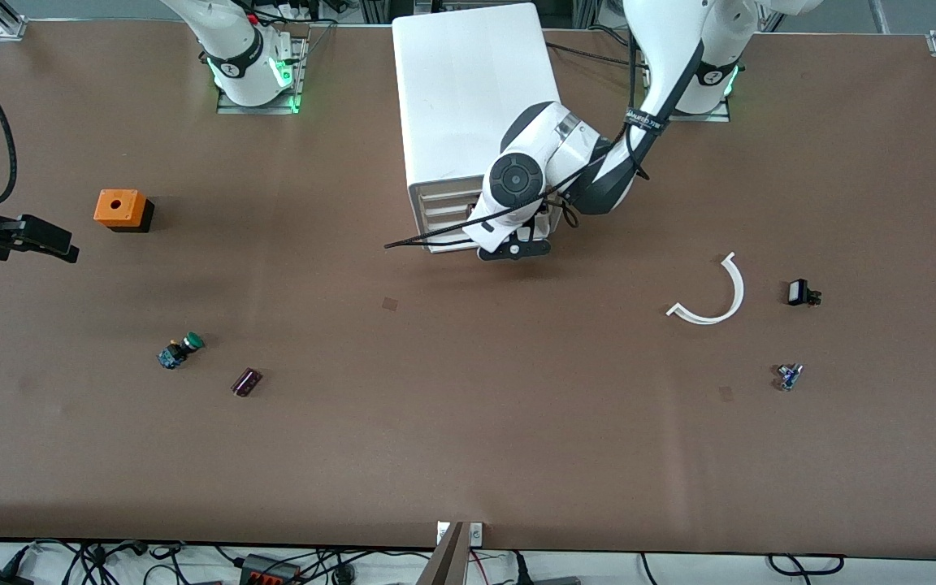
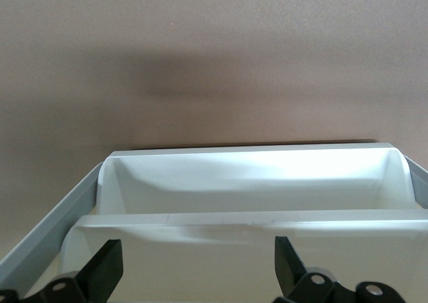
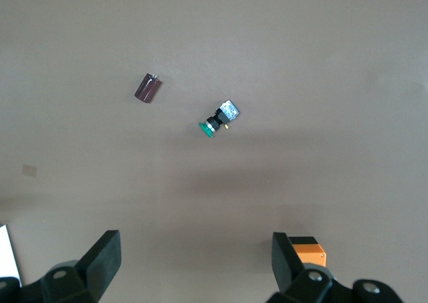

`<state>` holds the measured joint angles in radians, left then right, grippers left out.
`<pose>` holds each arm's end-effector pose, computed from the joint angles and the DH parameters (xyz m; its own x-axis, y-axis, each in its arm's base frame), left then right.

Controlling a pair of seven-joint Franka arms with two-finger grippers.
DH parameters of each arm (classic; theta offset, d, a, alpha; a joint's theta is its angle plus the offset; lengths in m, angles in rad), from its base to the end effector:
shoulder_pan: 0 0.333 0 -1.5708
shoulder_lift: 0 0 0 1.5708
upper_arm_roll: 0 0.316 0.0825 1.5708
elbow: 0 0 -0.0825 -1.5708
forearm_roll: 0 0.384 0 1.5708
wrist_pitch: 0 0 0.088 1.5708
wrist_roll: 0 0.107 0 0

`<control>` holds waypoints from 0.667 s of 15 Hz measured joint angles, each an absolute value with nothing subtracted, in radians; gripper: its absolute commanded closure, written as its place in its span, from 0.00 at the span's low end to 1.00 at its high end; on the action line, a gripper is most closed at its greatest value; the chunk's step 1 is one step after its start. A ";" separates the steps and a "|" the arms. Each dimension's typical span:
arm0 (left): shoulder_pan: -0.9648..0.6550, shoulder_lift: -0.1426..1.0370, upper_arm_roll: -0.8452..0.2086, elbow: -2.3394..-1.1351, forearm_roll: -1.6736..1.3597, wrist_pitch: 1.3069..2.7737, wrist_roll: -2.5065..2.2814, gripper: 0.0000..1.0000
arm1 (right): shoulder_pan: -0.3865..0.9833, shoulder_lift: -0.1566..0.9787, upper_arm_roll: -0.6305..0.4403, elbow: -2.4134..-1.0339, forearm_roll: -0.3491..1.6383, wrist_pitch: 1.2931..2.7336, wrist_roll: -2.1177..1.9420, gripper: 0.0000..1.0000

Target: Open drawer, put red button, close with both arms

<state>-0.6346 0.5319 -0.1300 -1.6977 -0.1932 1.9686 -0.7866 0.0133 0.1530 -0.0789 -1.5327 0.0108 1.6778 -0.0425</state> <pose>0.4614 -0.4495 0.2719 0.9317 0.1276 -0.3400 0.1232 -0.9918 -0.0344 0.6066 -0.0355 0.5632 0.9997 -0.0234 -0.0075 -0.0234 -0.9997 0.0010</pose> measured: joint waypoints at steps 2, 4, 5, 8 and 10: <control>-0.628 0.528 -0.125 -1.695 -0.184 1.970 -0.786 0.00 | 0.013 0.108 -0.078 -1.591 0.011 1.697 -0.042 0.00; -0.602 0.513 -0.118 -1.677 -0.126 1.969 -0.786 0.00 | 0.013 0.081 -0.077 -1.623 0.011 1.707 -0.042 0.00; -0.578 0.501 -0.118 -1.666 -0.097 1.965 -0.783 0.00 | 0.014 0.074 -0.076 -1.634 0.011 1.714 -0.042 0.00; -0.489 0.435 -0.114 -1.648 -0.063 1.917 -0.696 0.00 | 0.014 0.076 -0.074 -1.645 0.011 1.725 -0.042 0.00; -0.403 0.379 -0.108 -1.645 -0.058 1.869 -0.599 0.00 | 0.013 0.086 -0.073 -1.644 0.011 1.731 -0.042 0.00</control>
